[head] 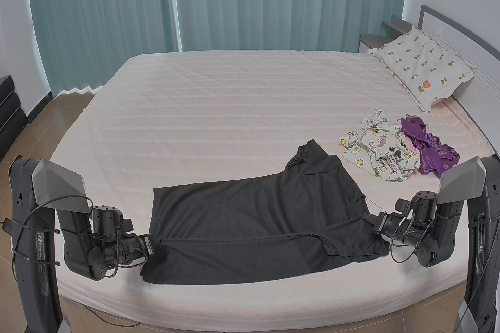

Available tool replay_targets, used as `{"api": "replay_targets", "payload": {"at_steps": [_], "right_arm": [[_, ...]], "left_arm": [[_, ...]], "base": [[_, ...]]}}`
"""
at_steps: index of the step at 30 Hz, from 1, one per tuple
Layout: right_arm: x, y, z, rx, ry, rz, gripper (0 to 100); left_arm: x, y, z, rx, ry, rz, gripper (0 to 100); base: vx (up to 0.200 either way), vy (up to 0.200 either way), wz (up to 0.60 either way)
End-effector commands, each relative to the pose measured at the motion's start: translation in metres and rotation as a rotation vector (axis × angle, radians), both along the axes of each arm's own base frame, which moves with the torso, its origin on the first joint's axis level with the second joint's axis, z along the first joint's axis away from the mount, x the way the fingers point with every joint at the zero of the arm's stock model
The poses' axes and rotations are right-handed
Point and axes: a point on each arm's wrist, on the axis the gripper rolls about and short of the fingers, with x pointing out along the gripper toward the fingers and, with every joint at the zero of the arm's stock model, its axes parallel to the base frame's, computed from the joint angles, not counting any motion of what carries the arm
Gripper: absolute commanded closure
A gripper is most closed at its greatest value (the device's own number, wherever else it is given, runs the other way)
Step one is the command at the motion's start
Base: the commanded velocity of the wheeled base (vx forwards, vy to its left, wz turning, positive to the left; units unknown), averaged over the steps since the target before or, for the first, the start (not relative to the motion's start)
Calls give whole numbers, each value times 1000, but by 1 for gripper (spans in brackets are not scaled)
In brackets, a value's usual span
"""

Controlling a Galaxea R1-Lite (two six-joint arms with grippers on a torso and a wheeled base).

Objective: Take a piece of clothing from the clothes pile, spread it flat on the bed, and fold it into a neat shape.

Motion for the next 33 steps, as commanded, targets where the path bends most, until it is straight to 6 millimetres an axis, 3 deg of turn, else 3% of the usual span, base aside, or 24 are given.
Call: {"api": "replay_targets", "payload": {"at_steps": [1,8,16,21,33], "right_arm": [[7,3,-3,2,-24,8,100],[10,9,-6,-3,-26,15,100],[14,-7,-3,-6,-42,-74,100],[11,-7,6,3,-44,-79,100],[14,-2,-1,11,-34,-67,100]], "left_arm": [[0,0,1,-13,5,21,100],[3,0,5,-25,-36,37,100],[1,-3,12,-26,-71,80,100],[-5,-2,29,-28,-97,79,100],[4,-4,18,-24,-94,80,100]], "base": [[0,0,0],[0,0,0],[0,0,0],[0,0,0],[0,0,0]]}}
